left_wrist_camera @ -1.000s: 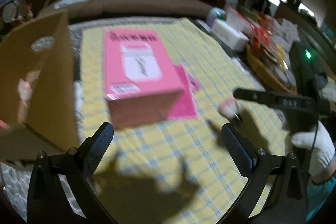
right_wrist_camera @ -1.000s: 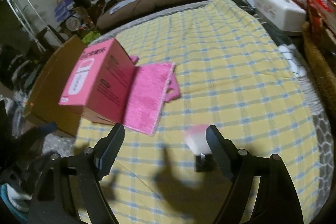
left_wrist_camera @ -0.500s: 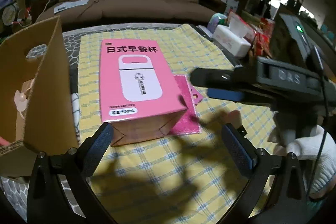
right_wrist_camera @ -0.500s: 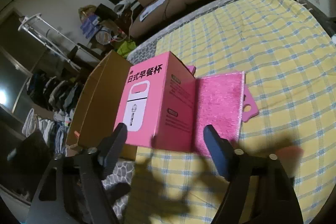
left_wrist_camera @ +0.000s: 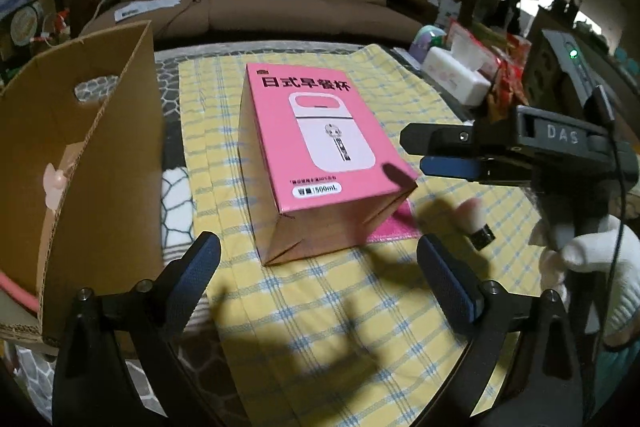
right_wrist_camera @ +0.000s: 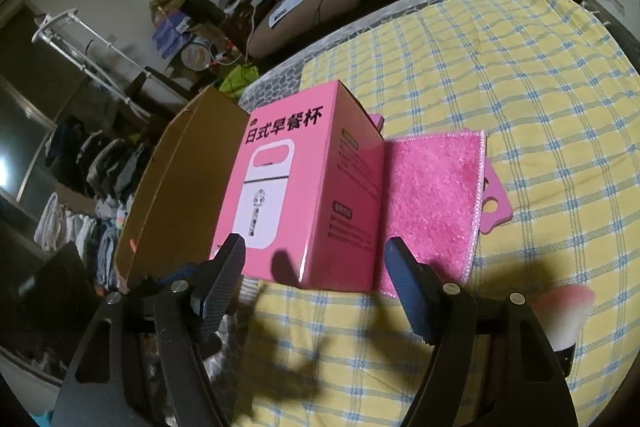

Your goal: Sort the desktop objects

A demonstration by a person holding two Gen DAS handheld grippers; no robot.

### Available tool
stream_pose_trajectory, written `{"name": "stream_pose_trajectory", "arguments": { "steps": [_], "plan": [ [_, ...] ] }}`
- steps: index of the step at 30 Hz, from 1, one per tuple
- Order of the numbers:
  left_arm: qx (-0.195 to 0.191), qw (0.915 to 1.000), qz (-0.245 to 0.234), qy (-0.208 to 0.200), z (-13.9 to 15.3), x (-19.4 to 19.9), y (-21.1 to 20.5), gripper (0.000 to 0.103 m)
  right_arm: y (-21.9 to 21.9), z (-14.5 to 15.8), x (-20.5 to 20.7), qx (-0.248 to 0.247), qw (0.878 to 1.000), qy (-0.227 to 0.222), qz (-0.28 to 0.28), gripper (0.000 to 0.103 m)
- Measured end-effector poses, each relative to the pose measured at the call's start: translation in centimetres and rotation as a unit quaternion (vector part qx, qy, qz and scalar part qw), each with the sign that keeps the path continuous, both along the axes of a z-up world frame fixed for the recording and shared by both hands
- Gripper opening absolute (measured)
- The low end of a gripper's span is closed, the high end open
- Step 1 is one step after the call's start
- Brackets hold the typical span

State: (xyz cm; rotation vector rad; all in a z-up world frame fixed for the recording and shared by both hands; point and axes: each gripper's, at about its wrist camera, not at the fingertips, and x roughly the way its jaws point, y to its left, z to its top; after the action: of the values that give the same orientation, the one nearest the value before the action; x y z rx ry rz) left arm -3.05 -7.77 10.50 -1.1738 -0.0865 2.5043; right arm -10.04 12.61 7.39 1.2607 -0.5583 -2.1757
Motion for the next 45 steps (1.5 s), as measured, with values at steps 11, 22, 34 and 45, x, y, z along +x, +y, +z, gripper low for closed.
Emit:
{"name": "stream_pose_trajectory", "arguments": {
  "steps": [11,22,34,45],
  "plan": [
    [0.038,0.998,0.003,-0.051,-2.1,-4.3,1.9,0.092,-1.9,-0.8,-1.7,-0.012,0.999,-0.029,0.008,0.075],
    [0.056,0.9977,0.0,-0.038,0.7,-3.0,1.9,0.084,-3.3,0.8,-0.8,0.008,1.0,-0.008,0.012,0.075],
    [0.072,0.9934,-0.007,0.088,13.0,2.8,-1.7,0.085,-5.6,12.2,3.5,-0.007,0.996,0.085,0.026,0.075],
    [0.173,0.981,0.057,0.068,14.7,4.6,-12.0,0.085,-13.3,17.2,5.7,-0.037,0.991,0.112,0.055,0.076]
  ]
}}
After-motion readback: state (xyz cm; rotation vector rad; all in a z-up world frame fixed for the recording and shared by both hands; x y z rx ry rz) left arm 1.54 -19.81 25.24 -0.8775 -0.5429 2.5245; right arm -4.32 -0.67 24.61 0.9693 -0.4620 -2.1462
